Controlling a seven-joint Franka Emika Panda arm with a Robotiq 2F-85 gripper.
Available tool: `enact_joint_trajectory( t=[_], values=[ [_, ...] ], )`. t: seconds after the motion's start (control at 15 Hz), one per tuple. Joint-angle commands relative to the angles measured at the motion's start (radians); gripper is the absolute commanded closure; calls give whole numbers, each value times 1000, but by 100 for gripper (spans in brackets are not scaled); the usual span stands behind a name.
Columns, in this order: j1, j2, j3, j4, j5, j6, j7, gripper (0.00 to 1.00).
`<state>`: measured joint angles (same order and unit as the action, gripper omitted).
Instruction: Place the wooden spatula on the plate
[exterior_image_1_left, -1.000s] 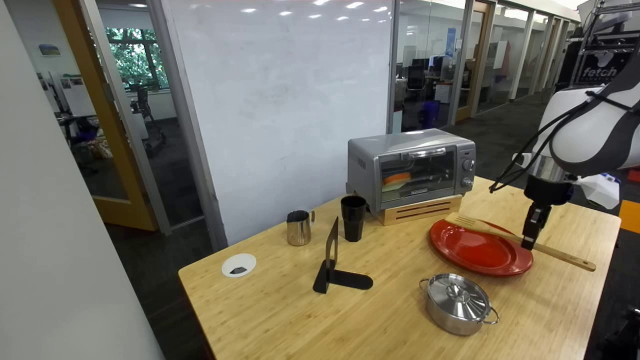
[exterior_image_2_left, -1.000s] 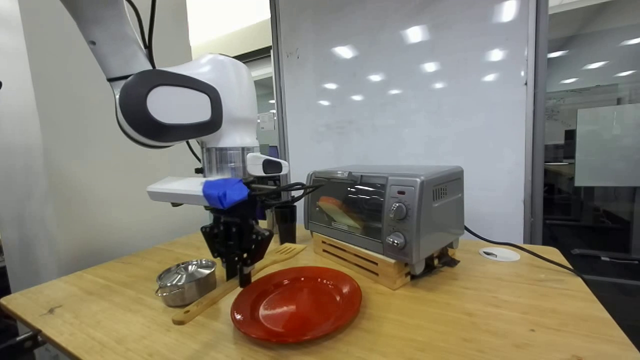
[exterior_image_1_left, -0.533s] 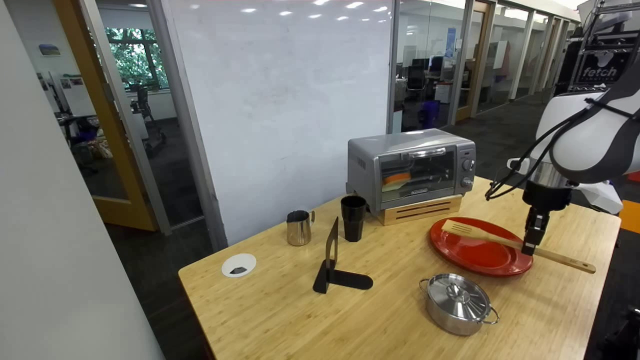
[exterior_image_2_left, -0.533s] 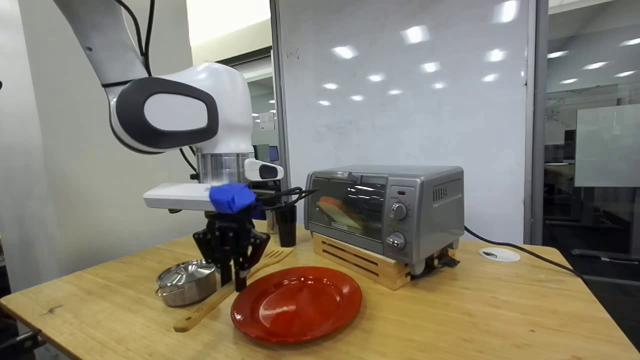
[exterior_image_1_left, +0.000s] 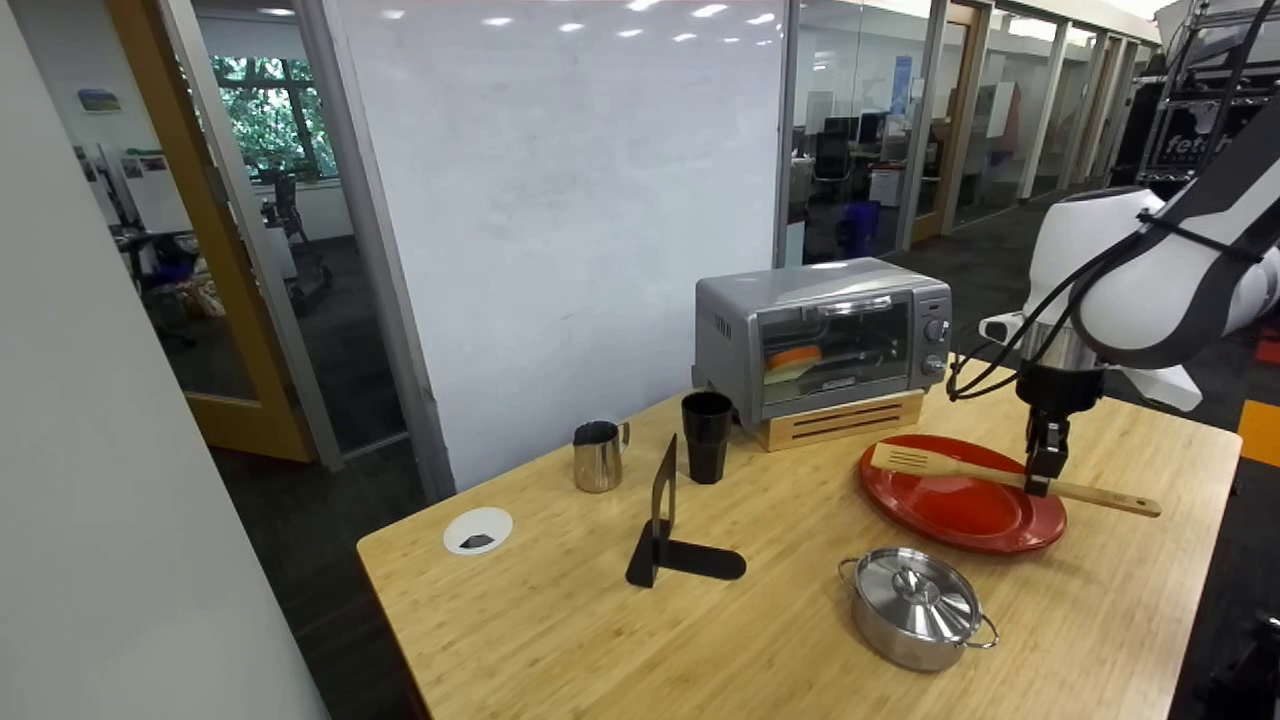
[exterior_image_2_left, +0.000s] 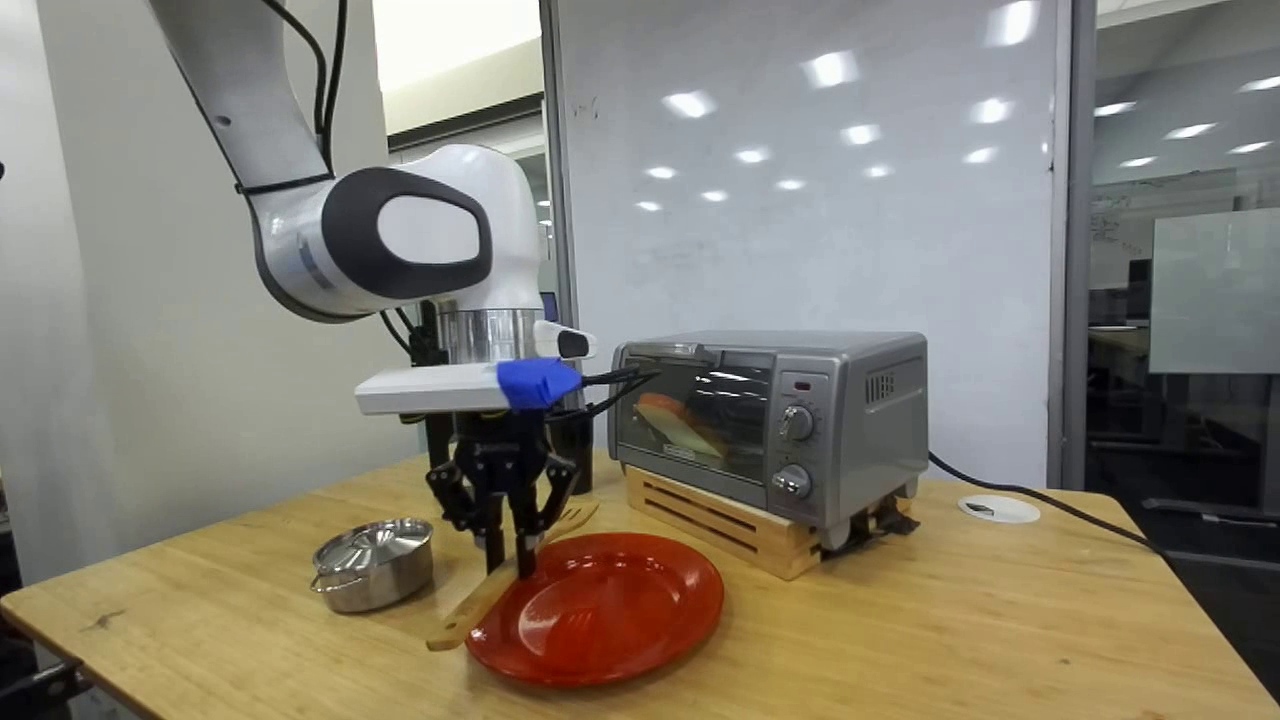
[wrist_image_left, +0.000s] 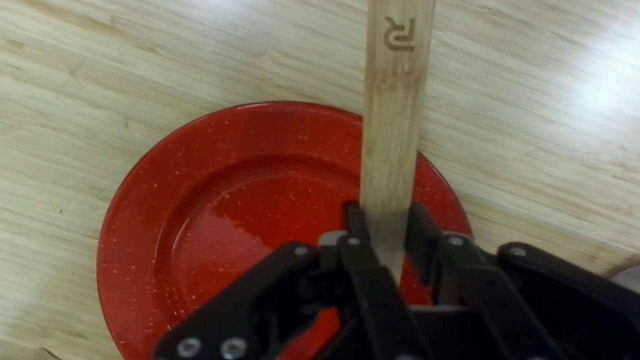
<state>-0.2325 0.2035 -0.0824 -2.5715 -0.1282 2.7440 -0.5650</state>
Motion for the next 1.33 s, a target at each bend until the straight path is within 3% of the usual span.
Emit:
enact_joint_trajectory(
  t=[0.0, 0.8, 0.87, 1.0, 1.27],
  values=[
    [26, 80, -22, 105, -73, -73, 36, 94],
    [-15, 211, 50, 199, -28, -52, -11, 94],
    [-13, 215, 47, 202, -35, -49, -8, 50],
    [-15, 216, 44, 205, -41, -53, -12, 44],
    [-27, 204, 40, 191, -45, -45, -31, 16]
  ],
)
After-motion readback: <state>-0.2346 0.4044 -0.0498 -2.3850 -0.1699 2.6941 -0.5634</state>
